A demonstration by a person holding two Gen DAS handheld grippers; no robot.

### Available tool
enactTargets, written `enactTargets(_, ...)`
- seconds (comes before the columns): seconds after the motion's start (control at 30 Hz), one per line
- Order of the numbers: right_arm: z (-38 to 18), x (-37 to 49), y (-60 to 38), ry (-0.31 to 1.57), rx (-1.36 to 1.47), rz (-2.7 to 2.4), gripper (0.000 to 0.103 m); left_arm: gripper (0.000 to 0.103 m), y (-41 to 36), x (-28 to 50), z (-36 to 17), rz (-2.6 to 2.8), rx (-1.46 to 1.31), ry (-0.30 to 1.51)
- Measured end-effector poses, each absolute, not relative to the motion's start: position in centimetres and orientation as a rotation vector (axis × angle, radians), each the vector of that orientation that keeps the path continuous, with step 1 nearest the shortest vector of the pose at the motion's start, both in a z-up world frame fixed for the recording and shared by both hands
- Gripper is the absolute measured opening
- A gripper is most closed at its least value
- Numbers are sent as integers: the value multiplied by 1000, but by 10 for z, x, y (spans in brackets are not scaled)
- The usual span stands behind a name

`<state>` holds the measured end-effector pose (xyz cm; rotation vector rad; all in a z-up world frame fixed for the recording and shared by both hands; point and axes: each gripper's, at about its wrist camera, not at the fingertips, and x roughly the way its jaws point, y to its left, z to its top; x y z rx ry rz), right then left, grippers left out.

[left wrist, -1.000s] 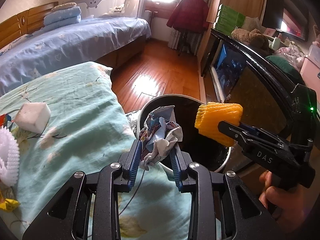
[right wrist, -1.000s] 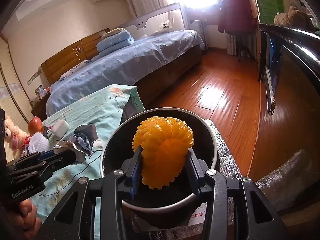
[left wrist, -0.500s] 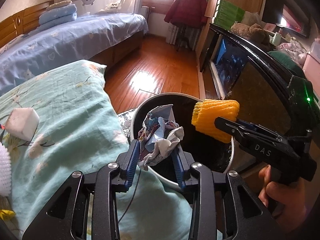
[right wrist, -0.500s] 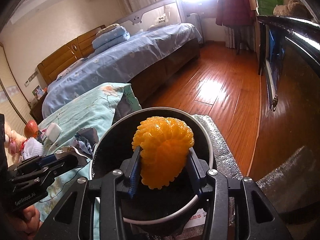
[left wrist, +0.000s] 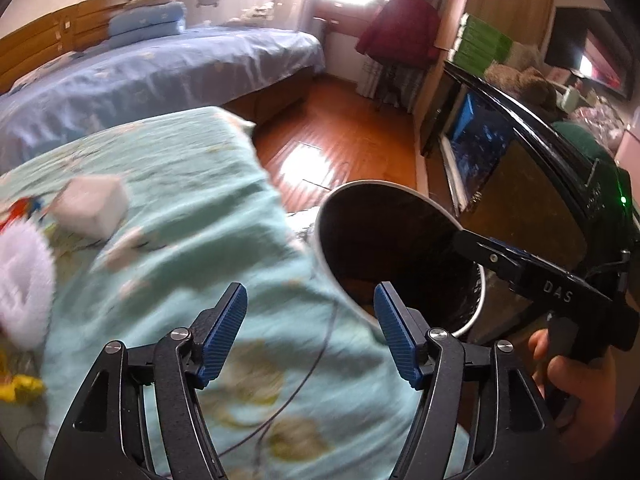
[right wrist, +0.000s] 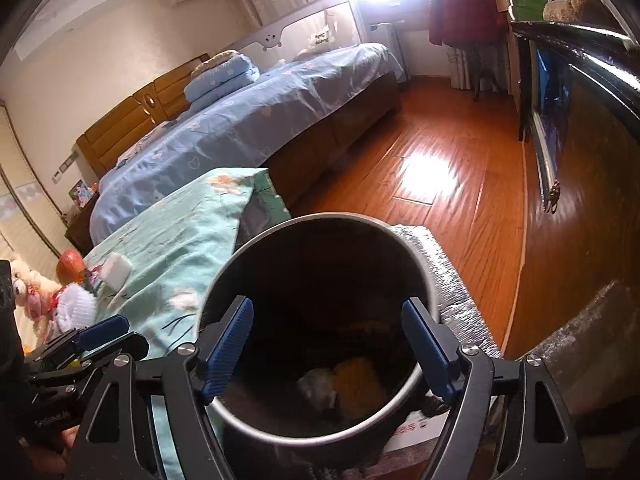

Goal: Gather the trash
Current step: 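Open both tools to drop the paper and mesh net into the bin, then move both tools back over the trash on the bed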

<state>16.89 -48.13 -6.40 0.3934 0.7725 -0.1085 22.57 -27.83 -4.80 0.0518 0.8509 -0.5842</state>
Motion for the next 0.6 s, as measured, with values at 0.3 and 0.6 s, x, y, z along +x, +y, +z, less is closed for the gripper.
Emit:
enactTargets(0.3, -61, 154, -421, 767, 400, 20, 82, 71, -202, 200, -55, -456, -3, 841)
enactTargets(0.6, -56, 146, -354, 767, 344, 128, 83, 71, -129, 187, -62, -341, -80, 835)
